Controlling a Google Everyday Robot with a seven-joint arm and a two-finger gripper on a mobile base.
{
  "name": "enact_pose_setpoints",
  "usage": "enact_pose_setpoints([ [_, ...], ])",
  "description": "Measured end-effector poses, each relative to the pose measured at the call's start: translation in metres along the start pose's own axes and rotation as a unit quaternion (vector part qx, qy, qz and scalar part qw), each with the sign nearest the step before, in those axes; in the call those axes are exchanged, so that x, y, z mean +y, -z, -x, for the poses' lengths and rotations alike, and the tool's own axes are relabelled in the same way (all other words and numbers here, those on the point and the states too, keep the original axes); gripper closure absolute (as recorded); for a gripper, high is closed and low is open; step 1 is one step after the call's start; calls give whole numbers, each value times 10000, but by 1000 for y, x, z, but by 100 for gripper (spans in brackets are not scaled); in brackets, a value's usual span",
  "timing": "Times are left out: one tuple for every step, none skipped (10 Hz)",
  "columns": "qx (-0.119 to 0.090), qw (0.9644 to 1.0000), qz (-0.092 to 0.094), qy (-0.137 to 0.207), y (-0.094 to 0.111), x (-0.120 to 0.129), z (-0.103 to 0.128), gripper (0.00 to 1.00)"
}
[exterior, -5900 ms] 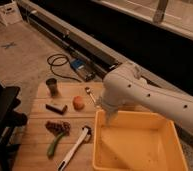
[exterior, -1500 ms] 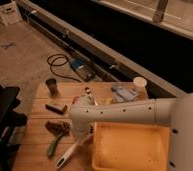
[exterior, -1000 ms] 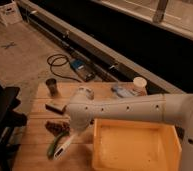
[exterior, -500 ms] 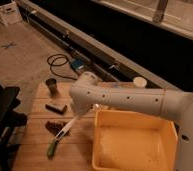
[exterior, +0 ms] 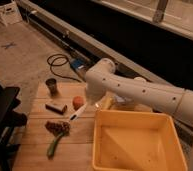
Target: Place brush in paper cup
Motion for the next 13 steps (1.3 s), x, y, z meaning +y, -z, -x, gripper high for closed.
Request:
enact_pose_setpoints([
  [63, 9997, -59, -238, 14, 10, -28, 100],
  [86, 9989, -87, -454, 25, 20, -51, 100],
  [92, 9981, -92, -608, 33, 29, -66, 100],
  [95, 9977, -106, -659, 37, 31, -71, 100],
  [91, 9978, -103, -651, 37, 31, -70, 100],
  [74, 9979, -103, -633, 36, 29, -68, 100],
  [93, 9978, -101, -655, 37, 31, -71, 100],
  [94, 9977, -92, -663, 36, 31, -70, 100],
  [153, 9973, -91, -717, 35, 30, -70, 100],
  [291, 9957, -88, -873, 36, 31, -78, 100],
  [624, 9936, -58, -939, 42, 32, -92, 100],
  [865, 9918, -65, -938, 49, 27, -100, 100],
  [1011, 9902, -130, -956, 59, 23, -110, 100],
])
